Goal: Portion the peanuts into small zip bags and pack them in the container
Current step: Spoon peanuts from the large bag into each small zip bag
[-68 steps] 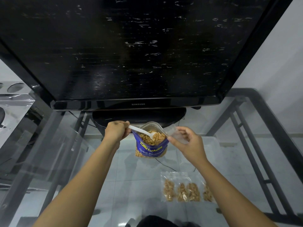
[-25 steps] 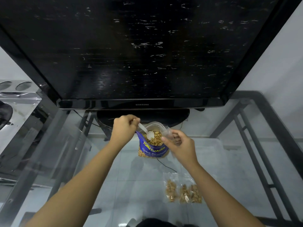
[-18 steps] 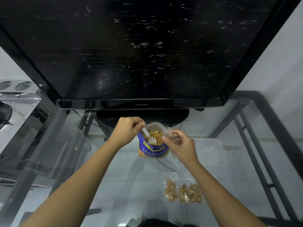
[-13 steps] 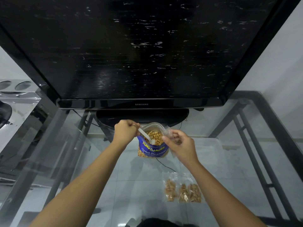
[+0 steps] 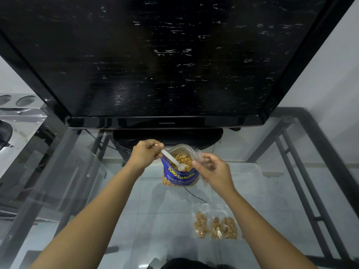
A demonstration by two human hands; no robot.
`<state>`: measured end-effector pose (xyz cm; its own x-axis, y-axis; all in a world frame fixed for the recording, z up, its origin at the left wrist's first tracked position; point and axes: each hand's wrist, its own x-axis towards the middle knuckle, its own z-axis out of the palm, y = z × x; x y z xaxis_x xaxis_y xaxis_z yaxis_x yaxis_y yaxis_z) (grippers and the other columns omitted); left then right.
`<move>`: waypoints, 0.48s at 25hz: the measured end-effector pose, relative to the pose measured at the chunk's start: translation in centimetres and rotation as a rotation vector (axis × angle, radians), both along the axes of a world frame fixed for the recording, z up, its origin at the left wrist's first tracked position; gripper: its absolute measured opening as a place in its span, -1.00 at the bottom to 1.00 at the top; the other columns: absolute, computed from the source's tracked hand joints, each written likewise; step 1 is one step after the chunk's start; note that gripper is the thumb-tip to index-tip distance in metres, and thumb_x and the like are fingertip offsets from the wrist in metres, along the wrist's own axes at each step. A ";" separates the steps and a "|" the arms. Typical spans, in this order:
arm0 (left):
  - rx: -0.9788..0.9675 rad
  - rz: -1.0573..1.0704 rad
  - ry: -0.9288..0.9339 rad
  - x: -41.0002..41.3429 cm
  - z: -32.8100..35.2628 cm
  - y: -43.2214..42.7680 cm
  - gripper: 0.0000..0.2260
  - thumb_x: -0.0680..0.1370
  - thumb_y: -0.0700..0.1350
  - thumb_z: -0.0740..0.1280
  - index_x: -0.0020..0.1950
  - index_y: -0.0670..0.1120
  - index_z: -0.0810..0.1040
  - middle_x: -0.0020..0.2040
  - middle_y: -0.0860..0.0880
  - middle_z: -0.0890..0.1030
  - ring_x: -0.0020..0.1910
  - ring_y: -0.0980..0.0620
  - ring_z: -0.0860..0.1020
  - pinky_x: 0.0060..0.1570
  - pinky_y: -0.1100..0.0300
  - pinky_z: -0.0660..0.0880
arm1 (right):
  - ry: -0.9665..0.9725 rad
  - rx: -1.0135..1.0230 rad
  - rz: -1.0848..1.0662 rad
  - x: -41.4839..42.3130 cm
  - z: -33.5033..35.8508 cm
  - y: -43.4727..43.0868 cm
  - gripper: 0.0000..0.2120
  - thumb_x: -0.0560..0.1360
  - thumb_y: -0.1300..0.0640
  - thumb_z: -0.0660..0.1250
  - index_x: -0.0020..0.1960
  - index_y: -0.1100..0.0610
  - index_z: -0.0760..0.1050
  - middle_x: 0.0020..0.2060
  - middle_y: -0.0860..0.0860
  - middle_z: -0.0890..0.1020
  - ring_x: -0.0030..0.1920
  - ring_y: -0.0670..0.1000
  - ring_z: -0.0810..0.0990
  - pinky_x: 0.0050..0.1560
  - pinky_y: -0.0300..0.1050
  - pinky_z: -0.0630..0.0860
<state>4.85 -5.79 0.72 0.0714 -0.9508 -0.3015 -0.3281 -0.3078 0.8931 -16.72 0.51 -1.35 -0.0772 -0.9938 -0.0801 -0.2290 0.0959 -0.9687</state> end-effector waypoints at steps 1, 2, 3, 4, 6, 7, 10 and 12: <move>0.009 0.009 0.021 0.1 0.0 -0.1 -0.86 0.56 -0.15 0.28 -0.18 -0.08 0.57 -0.34 -0.07 0.55 -0.34 0.11 0.49 -0.33 0.35 0.44 | -0.001 0.003 0.000 0.0 0.0 0.0 -0.77 0.37 -0.01 0.46 -0.01 -0.07 0.50 -0.16 -0.11 0.64 -0.10 -0.10 0.62 -0.27 -0.31 0.56; 0.024 0.015 0.045 0.3 -0.1 -0.2 -0.86 0.56 -0.15 0.28 -0.18 -0.08 0.56 -0.34 -0.07 0.54 -0.35 0.12 0.48 -0.35 0.37 0.44 | -0.004 0.005 -0.003 0.0 0.0 0.0 -0.76 0.37 -0.01 0.46 0.00 -0.06 0.51 -0.15 -0.11 0.64 -0.10 -0.09 0.62 -0.27 -0.31 0.56; 0.044 0.020 0.070 0.3 -0.2 -0.3 -0.86 0.56 -0.16 0.28 -0.18 -0.08 0.56 -0.35 -0.07 0.53 -0.36 0.12 0.47 -0.39 0.39 0.44 | -0.004 0.005 -0.005 0.0 0.0 0.0 -0.76 0.37 -0.01 0.46 0.00 -0.06 0.51 -0.14 -0.11 0.64 -0.09 -0.10 0.62 -0.26 -0.31 0.56; 0.064 0.028 0.095 0.4 -0.2 -0.4 -0.86 0.56 -0.16 0.27 -0.18 -0.10 0.56 -0.35 -0.08 0.53 -0.38 0.13 0.47 -0.43 0.42 0.43 | -0.004 0.002 -0.004 0.0 0.0 0.0 -0.77 0.38 0.00 0.46 -0.01 -0.07 0.51 -0.14 -0.12 0.64 -0.09 -0.10 0.62 -0.25 -0.32 0.56; 0.108 0.069 0.156 0.4 -0.5 -0.5 -0.85 0.57 -0.17 0.26 -0.17 -0.15 0.55 -0.38 -0.09 0.50 -0.45 0.15 0.43 -0.50 0.44 0.40 | -0.006 0.000 -0.001 0.0 0.0 0.0 -0.79 0.38 0.01 0.46 -0.02 -0.08 0.50 -0.13 -0.12 0.64 -0.08 -0.10 0.61 -0.24 -0.34 0.56; 0.126 0.102 0.189 0.5 -0.6 -0.6 -0.84 0.58 -0.18 0.26 -0.17 -0.17 0.54 -0.39 -0.09 0.48 -0.49 0.16 0.41 -0.52 0.44 0.39 | -0.005 0.000 -0.005 -0.1 0.0 0.0 -0.78 0.38 0.01 0.46 -0.02 -0.09 0.50 -0.13 -0.11 0.65 -0.07 -0.08 0.61 -0.23 -0.34 0.56; 0.144 0.204 0.231 0.9 -0.8 -0.9 -0.81 0.58 -0.20 0.25 -0.22 -0.20 0.52 -0.43 -0.09 0.45 -0.56 0.14 0.35 -0.55 0.41 0.36 | 0.032 -0.012 -0.052 -0.4 0.0 -0.1 -0.71 0.34 -0.03 0.48 0.02 -0.07 0.50 -0.09 -0.07 0.64 -0.05 -0.05 0.60 -0.19 -0.33 0.54; 0.152 0.251 0.229 1.4 -0.9 -1.2 -0.83 0.57 -0.19 0.25 -0.18 -0.21 0.53 -0.44 -0.07 0.44 -0.53 0.11 0.34 -0.55 0.40 0.36 | 0.147 -0.054 -0.077 -0.8 0.2 -0.4 -0.64 0.32 -0.05 0.50 0.06 -0.04 0.51 -0.07 -0.06 0.62 -0.06 -0.07 0.58 -0.16 -0.34 0.51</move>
